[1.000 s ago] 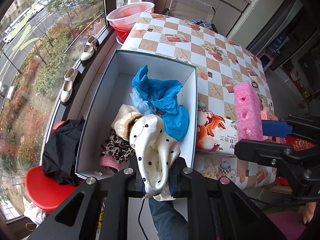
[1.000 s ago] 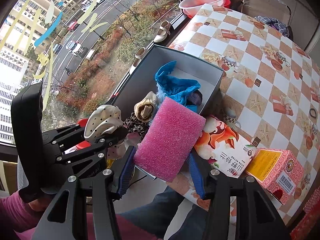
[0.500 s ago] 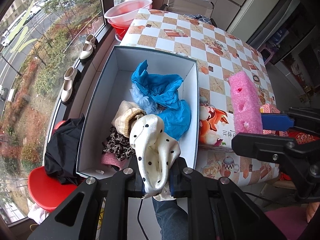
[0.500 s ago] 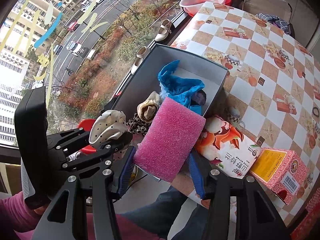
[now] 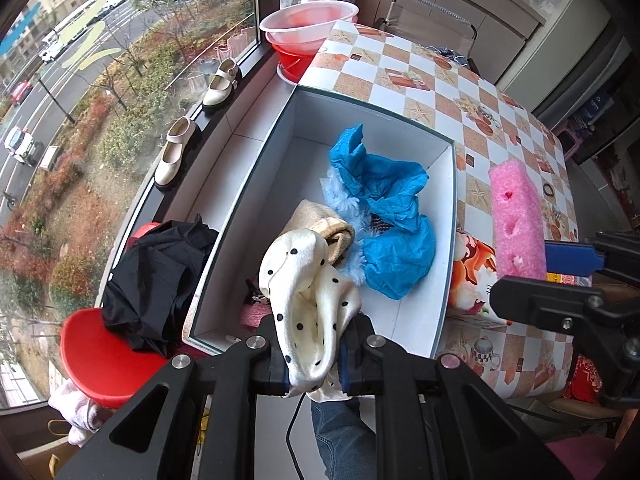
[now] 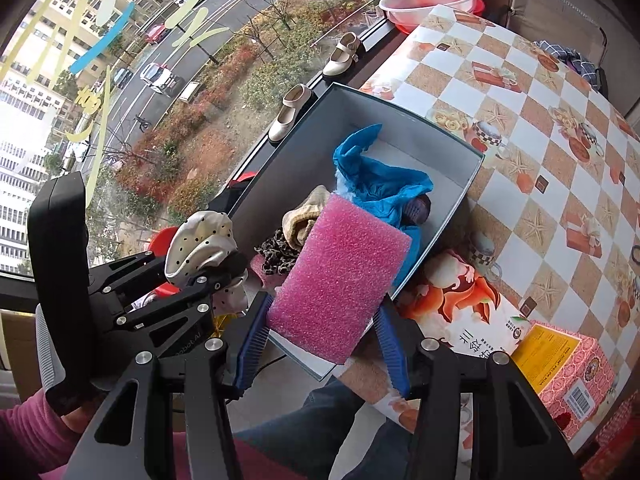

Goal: Organize soft objects
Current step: 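Lower the scrunchie in the left tool and the sponge in the right tool over the box, then open the left tool to drop the scrunchie while the right tool drops the sponge into the box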

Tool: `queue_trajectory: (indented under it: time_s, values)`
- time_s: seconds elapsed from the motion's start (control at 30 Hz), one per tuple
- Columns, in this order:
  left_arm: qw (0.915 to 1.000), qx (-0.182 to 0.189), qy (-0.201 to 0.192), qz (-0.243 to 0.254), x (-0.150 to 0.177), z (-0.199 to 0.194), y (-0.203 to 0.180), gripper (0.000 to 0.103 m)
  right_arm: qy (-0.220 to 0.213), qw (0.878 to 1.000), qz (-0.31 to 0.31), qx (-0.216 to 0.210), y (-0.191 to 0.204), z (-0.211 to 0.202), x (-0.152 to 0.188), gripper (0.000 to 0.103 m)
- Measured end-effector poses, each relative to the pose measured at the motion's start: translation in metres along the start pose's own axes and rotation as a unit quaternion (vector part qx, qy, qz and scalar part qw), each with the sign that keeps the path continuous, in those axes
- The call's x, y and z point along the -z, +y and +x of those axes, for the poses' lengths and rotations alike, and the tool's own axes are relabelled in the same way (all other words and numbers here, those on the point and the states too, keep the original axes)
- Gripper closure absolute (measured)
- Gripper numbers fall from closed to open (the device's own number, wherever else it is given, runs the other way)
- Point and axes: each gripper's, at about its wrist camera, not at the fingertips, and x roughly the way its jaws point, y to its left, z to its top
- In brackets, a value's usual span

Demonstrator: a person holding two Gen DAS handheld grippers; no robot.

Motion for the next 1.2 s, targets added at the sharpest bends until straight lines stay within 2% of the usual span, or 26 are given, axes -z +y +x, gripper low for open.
queue_trajectory:
  time_s: [0.33, 0.87, 1.2]
  values:
    - [0.9997, -0.007, 0.016, -0.015, 0.005, 0.012, 0.012, 0.085, 0.017, 1.0, -0.008, 0.0, 0.006, 0.014, -0.003, 0.05]
    - [0.9997, -0.004, 0.025, -0.001, -0.004, 0.023, 0.011, 0.084, 0.022, 1.0, -0.006, 0.009, 0.005, 0.021, -0.013, 0.05]
    - [0.9993, 0.001, 0.035, 0.013, -0.008, 0.033, 0.005, 0.083, 0.024, 0.999, -0.013, 0.019, 0.007, 0.033, -0.034, 0.05]
